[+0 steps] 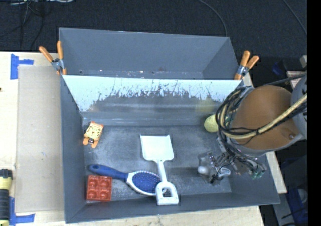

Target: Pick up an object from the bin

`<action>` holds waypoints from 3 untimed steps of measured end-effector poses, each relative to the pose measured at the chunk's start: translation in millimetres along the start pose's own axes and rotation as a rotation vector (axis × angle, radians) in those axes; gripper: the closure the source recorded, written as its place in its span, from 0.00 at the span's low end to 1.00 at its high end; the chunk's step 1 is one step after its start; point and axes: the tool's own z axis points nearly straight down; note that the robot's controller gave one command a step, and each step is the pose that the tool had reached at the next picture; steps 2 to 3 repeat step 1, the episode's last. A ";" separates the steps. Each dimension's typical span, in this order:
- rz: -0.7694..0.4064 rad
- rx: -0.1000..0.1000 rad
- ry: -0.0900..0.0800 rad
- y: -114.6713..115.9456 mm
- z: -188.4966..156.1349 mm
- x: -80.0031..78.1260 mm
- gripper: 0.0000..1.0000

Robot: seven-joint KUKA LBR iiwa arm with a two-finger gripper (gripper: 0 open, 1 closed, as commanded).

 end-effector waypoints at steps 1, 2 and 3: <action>0.001 -0.002 0.003 0.6 -9.6 0.6 1.00; 0.001 -0.002 0.003 0.6 -9.6 0.6 1.00; 0.001 -0.002 0.003 0.6 -9.6 0.6 1.00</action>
Offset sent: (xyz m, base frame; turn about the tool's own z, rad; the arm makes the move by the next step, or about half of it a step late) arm 0.0000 0.0001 0.0040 0.0000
